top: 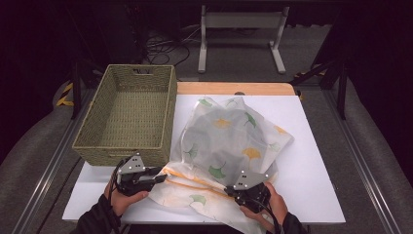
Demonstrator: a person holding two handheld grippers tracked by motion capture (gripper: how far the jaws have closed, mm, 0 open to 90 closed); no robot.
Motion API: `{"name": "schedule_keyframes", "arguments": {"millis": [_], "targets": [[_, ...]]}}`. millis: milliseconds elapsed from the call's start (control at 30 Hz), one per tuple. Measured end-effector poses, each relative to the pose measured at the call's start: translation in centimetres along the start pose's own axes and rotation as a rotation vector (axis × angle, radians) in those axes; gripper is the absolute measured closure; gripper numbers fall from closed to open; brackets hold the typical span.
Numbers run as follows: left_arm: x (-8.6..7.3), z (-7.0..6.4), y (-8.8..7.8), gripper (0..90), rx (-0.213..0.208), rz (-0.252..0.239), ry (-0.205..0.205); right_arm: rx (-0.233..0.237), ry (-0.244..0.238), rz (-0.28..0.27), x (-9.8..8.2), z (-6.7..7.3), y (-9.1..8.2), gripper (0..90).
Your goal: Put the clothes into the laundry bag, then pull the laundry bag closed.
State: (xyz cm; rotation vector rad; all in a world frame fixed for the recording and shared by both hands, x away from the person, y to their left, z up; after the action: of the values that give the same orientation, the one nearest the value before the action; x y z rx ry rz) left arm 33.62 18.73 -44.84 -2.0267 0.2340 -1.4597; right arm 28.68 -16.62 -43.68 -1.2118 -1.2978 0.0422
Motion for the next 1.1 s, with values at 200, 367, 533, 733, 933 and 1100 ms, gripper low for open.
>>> {"name": "schedule_keyframes", "arguments": {"millis": [200, 367, 533, 733, 933, 1100], "targets": [[-0.15, -0.30, 0.19, 83.5, -0.003, 0.022, 0.003, 0.010, -0.004, -0.002, 0.07, -0.14, 0.11, 88.6], [-0.14, -0.35, -0.23, 86.0, -0.003, 0.016, 0.006, 0.014, -0.001, -0.011, 0.29, -0.19, 0.04, 88.8], [-0.26, -0.43, -0.14, 86.1, 0.000, 0.024, 0.012, 0.008, -0.004, -0.010, 0.32, -0.25, 0.18, 88.8], [-0.27, -0.47, -0.08, 84.3, 0.009, 0.015, 0.010, 0.006, -0.003, -0.012, 0.34, -0.23, 0.25, 88.6], [-0.13, -0.64, 0.12, 83.0, 0.008, 0.023, 0.026, 0.002, 0.001, -0.014, 0.32, -0.12, 0.12, 87.3], [0.10, -0.76, 0.29, 86.5, 0.003, 0.035, 0.046, 0.004, 0.005, -0.026, 0.36, -0.11, 0.05, 82.0]]}}
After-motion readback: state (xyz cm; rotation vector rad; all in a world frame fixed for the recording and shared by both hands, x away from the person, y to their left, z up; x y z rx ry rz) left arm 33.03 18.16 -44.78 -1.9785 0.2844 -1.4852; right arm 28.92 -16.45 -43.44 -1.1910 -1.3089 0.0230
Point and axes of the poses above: each handheld gripper's, and its own axes: y roughly forward along the jaws, x roughly out of its top, z roughly to its left, the point moved 1 cm from there along y, roughly forward along the jaws, and after that the axes turned 11 degrees about -x, right-handed, at the moved point
